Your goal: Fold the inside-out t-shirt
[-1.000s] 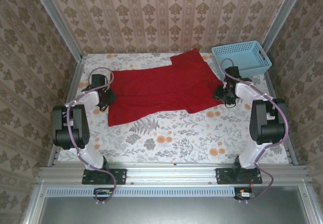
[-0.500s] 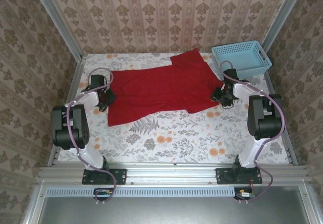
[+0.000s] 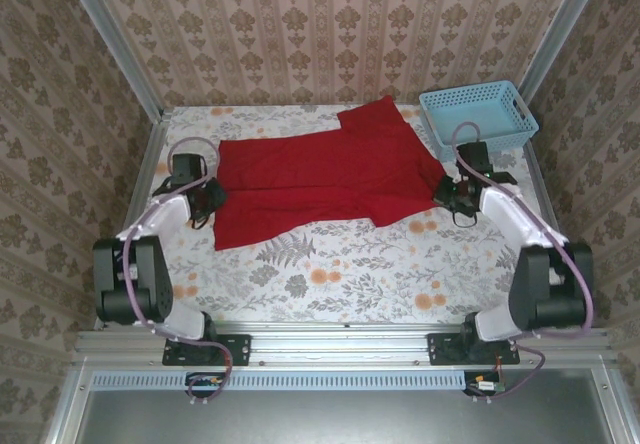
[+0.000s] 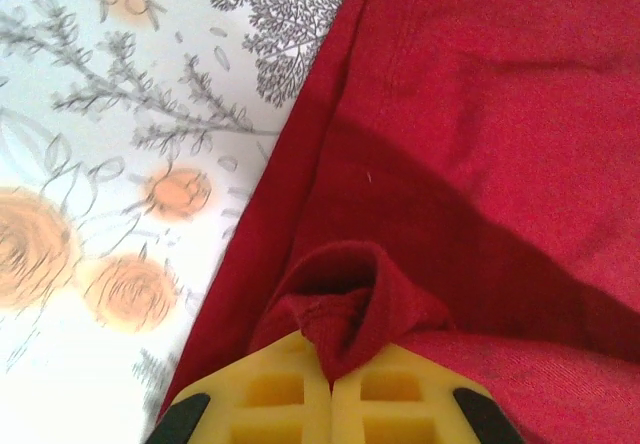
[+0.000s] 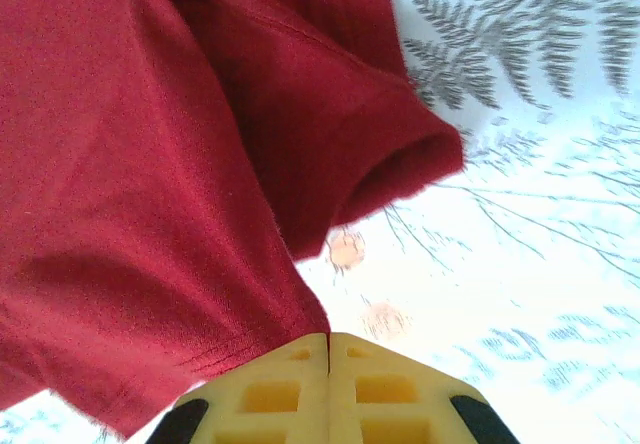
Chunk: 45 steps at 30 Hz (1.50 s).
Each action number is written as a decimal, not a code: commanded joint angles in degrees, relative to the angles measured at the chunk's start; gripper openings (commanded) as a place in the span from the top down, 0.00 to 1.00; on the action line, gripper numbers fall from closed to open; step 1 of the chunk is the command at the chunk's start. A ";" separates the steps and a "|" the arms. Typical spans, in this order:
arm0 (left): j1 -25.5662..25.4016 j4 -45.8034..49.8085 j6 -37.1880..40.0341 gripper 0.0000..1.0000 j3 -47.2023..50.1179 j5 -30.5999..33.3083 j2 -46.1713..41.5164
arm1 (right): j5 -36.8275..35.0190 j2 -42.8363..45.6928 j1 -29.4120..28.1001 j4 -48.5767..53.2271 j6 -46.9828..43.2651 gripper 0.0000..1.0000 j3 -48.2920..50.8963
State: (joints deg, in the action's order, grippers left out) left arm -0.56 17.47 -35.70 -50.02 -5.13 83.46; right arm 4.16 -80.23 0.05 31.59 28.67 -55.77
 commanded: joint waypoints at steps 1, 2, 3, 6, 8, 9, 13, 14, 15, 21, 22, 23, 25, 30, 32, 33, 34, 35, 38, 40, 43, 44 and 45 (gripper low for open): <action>0.05 1.67 1.21 1.00 4.16 -1.83 -9.00 | -5.44 10.78 -0.05 7.51 -0.16 1.00 2.64; -0.01 2.31 1.16 1.00 5.28 -2.35 -12.05 | -5.93 13.25 -0.05 8.74 -0.14 1.00 3.06; -0.08 3.41 1.34 1.00 6.50 -2.82 -15.59 | -6.50 16.20 -0.05 10.48 -0.08 1.00 3.44; -0.39 8.04 1.84 1.00 8.95 -3.70 -26.61 | -8.81 23.96 0.16 15.24 0.32 1.00 4.13; -0.51 11.76 2.17 1.00 10.05 -4.68 -33.21 | -9.71 27.96 0.38 17.84 0.85 1.00 4.39; -0.56 13.75 2.30 1.00 10.58 -5.23 -36.55 | -9.87 29.96 0.47 19.24 1.31 1.00 4.51; -0.85 20.97 0.64 1.00 13.41 -8.12 -45.90 | -9.44 36.44 0.48 23.21 4.31 1.00 6.21; -0.85 22.56 0.10 1.00 14.05 -8.79 -47.23 | -8.66 37.85 0.55 23.91 5.32 1.00 6.28; -0.84 24.80 -0.49 1.00 14.44 -9.23 -48.61 | -7.99 39.09 0.65 25.11 6.95 1.00 6.29; -4.98 34.11 -9.25 1.00 16.17 -8.75 -55.92 | -2.36 47.58 0.65 31.79 15.26 1.00 5.19; -5.56 37.56 -10.58 1.00 15.70 -7.17 -57.00 | -1.82 49.06 0.65 33.09 16.53 1.00 5.07; -5.97 40.40 -11.76 1.00 15.29 -5.70 -58.11 | -1.49 50.42 0.65 34.37 17.74 1.00 5.20; -6.68 45.82 -13.99 1.00 14.63 -3.33 -61.41 | -0.08 53.43 0.65 36.71 20.53 1.00 6.33; -7.51 50.72 -18.39 1.00 16.35 -1.13 -68.68 | 0.90 60.59 0.65 40.39 25.90 1.00 10.85; -8.34 49.82 -19.90 1.00 17.58 -1.40 -69.31 | 0.73 61.94 0.65 40.83 26.82 1.00 12.15; -8.53 49.15 -20.17 1.00 18.55 -1.29 -68.97 | 0.48 62.29 0.65 40.83 26.88 1.00 12.80; -8.67 48.18 -20.41 1.00 19.45 -1.40 -68.40 | 0.03 62.30 0.65 40.76 27.05 1.00 13.28; -8.75 46.95 -20.50 1.00 20.30 -1.78 -67.76 | -0.20 62.21 0.65 40.25 26.97 1.00 13.61; -9.14 42.28 -20.24 1.00 22.52 -2.24 -64.50 | -1.12 60.83 0.65 36.91 26.15 1.00 13.85; -9.53 39.21 -19.17 1.00 22.94 -2.04 -61.33 | -2.45 58.04 0.65 34.42 24.73 1.00 12.46; -10.14 35.78 -17.33 0.96 23.37 -1.57 -56.47 | -3.28 53.76 0.56 31.20 22.82 1.00 10.08; -10.16 34.45 -16.69 0.92 23.75 -2.08 -55.19 | -3.31 52.84 0.56 30.47 22.47 1.00 9.69; -10.25 33.19 -16.11 0.89 24.21 -2.38 -53.39 | -3.31 51.95 0.56 29.84 22.12 1.00 9.46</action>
State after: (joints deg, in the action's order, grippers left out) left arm -10.46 55.02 -53.69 -26.87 -7.66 27.42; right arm 2.81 -26.59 0.38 65.47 52.56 -43.97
